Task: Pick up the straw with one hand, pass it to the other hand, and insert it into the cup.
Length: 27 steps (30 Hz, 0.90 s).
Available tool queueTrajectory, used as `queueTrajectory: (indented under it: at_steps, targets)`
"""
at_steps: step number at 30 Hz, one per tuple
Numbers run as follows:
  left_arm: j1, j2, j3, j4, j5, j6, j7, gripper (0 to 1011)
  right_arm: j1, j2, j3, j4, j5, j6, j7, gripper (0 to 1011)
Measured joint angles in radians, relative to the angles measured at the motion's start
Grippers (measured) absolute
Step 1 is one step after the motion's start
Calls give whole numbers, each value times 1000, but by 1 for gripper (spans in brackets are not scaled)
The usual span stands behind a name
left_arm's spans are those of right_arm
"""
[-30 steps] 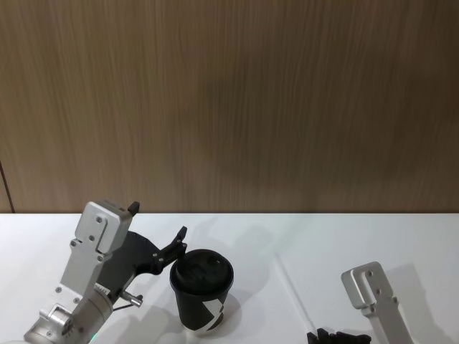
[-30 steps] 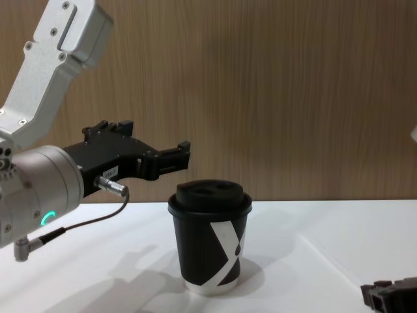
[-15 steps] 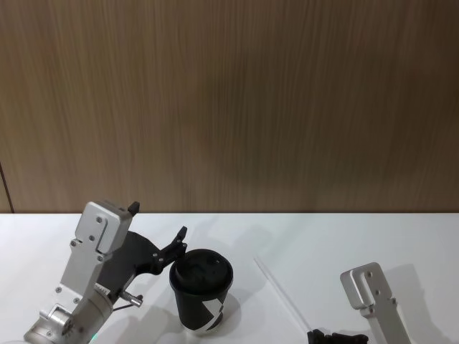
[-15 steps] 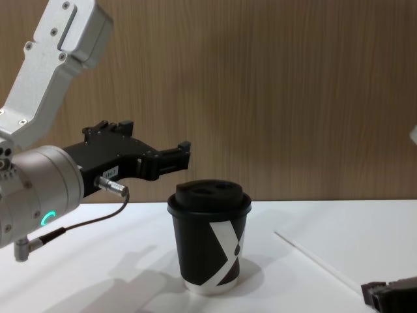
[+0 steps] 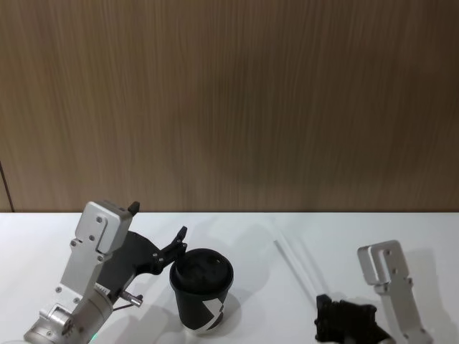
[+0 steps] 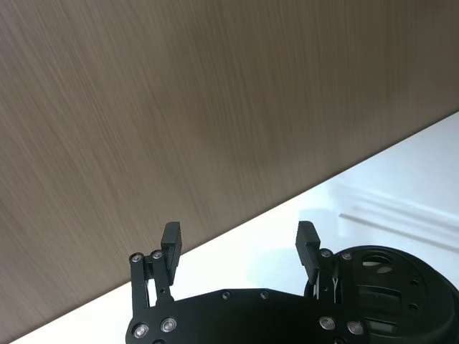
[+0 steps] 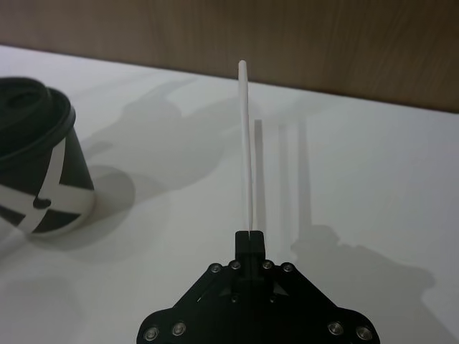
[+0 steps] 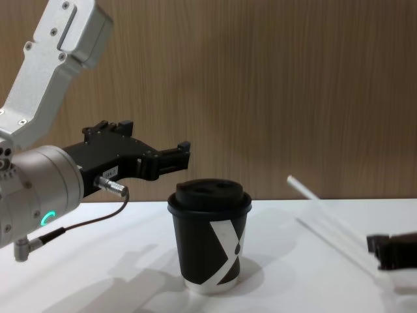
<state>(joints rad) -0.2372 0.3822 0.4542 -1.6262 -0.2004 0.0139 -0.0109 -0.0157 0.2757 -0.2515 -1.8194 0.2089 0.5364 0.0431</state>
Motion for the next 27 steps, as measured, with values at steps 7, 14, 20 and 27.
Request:
queueTrajectory:
  at_steps: [7,14,20,27]
  targets:
    - [0,0,0,0,0,0,0,1003,13,-30,23,8,-7,-88,-21,0]
    - [0,0,0,0,0,0,0,1003,26,-52,43,18,-10,-195,-23,0]
    - [0,0,0,0,0,0,0,1003,30,-62,55,24,-8,-295,0,0]
    - [0,0,0,0,0,0,0,1003,30,-68,65,26,22,-409,54,0]
